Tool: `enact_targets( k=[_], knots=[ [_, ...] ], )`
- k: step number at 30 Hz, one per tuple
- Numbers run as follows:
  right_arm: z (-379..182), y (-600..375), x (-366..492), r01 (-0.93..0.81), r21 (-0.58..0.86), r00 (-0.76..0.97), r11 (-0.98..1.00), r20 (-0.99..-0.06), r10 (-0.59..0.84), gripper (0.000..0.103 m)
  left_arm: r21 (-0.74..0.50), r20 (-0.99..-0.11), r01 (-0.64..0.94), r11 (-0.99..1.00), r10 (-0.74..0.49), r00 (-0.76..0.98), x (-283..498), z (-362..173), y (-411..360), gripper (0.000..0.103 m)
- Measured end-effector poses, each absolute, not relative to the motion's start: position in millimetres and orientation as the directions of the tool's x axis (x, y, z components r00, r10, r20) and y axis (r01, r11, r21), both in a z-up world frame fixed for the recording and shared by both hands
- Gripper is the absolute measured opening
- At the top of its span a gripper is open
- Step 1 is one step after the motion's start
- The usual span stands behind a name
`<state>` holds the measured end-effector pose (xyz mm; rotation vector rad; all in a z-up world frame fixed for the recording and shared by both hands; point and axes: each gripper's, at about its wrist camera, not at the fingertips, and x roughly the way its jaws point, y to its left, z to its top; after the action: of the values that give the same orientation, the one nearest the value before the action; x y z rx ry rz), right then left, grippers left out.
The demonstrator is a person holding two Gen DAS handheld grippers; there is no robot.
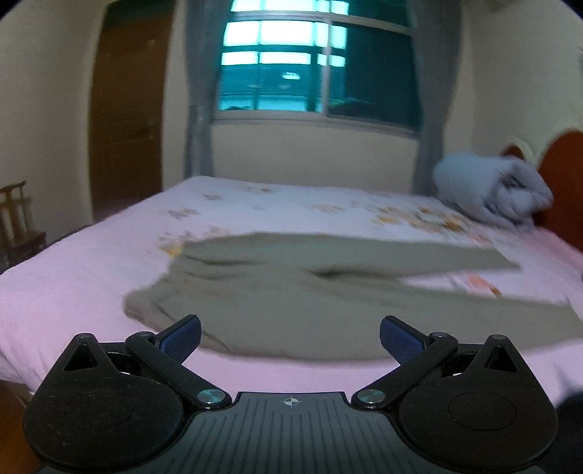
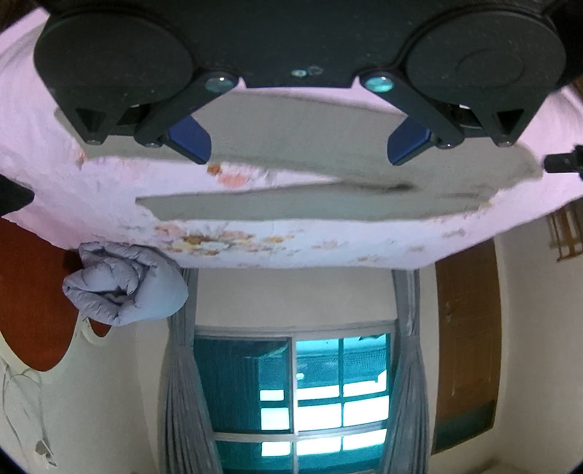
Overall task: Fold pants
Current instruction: 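Grasp the waistband corner with the left tool while the right tool grasps the other corner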
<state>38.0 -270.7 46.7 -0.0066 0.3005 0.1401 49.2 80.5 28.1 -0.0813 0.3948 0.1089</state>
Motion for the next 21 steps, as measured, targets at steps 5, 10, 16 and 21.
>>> enact_targets(
  k=[5,10,16,21],
  knots=[
    [84.8,-280.7,87.0,-0.128,-0.005,0.962,0.992,-0.246,0.123,0.097,-0.05,-0.403,-0.158,0.986,0.125,0.907,106.7,47.4,132.8,0.103],
    [112.1,-277.8,139.7,-0.132,-0.027,0.969,0.991,-0.215,0.123,0.097,0.041,-0.414,-0.181,0.983,0.182,0.892,164.9,56.5,166.4,0.103],
    [118.9,-272.3,212.0,-0.135,-0.045,0.963,0.99,-0.24,0.12,0.097,0.042,-0.449,-0.204,0.978,0.201,0.871,241.4,54.8,205.4,0.103],
    [109.6,-257.0,277.1,-0.139,-0.056,0.952,0.989,-0.282,0.118,0.097,-0.015,-0.48,-0.232,0.973,0.196,0.855,314.3,31.4,243.7,0.103]
  ],
)
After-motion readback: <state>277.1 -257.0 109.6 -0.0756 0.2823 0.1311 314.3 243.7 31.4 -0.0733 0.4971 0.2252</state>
